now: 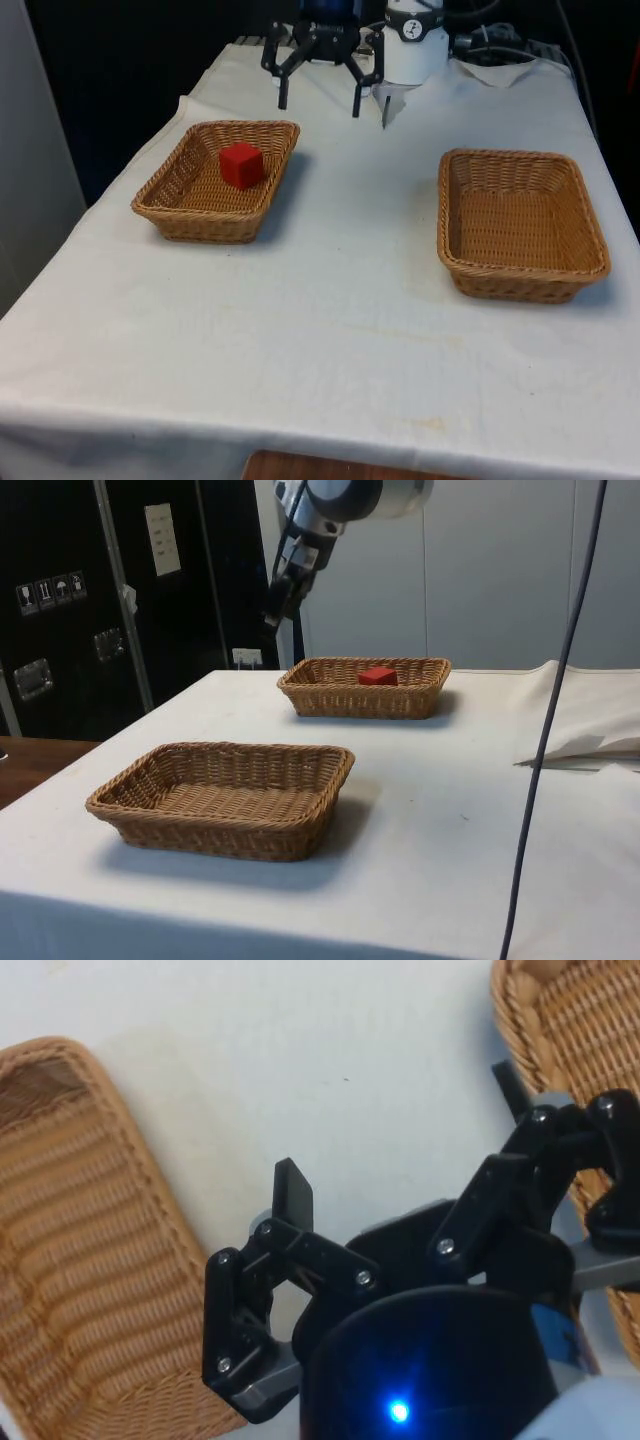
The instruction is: Pick up the red cube and place it into the right basket.
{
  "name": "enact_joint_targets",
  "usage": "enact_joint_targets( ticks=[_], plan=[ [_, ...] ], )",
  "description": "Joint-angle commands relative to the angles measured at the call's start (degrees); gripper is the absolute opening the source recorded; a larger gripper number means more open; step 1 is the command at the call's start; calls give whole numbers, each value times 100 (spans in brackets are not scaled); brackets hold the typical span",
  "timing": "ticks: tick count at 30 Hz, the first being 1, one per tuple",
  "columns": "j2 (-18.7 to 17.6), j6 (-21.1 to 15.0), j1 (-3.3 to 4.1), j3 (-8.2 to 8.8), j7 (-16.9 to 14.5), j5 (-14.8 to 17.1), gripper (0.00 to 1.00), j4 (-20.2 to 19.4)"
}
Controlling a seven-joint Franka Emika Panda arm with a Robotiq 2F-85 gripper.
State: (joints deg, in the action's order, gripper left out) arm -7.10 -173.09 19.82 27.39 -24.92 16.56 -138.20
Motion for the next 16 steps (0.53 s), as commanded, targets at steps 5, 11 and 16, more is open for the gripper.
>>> enact_joint_targets(
  ticks=[5, 11, 16],
  plan=[
    [143, 74, 34, -6, 115, -298, 100, 23],
    [269, 86, 17, -97, 74, -372, 100, 6],
    [344, 120, 17, -172, 6, -281, 100, 0]
  ],
)
